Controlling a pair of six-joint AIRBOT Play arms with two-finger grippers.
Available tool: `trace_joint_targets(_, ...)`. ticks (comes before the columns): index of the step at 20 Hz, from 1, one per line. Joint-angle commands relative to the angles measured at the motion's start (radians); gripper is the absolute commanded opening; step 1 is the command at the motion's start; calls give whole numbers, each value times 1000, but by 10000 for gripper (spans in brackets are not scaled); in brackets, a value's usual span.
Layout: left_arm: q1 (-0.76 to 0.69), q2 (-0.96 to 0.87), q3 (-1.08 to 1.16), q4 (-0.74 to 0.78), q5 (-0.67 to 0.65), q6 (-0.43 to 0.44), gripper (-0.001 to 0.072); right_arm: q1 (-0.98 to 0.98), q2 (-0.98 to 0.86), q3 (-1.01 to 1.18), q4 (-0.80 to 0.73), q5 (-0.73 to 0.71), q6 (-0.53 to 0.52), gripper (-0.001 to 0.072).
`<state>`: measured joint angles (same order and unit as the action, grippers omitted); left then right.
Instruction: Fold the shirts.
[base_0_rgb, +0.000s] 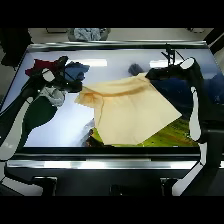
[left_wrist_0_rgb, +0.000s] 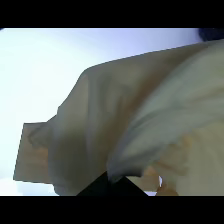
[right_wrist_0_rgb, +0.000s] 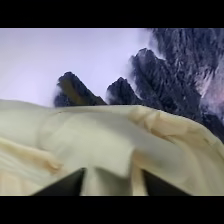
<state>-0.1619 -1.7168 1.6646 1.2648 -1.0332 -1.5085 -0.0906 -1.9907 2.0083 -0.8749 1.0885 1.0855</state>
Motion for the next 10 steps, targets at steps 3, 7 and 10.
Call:
trace_joint_targets(3,47,-10,103,-7,-222,134,25,-78,123,0,-40,337,-118,698)
trace_joint_targets(7,81,-18,113,-7,-296,141,25,-152,217,-87,-249,732,-69,670)
trace_joint_targets(10,84,-24,112,-7,-311,140,25,-98,415,-481,-248,609,-72,674)
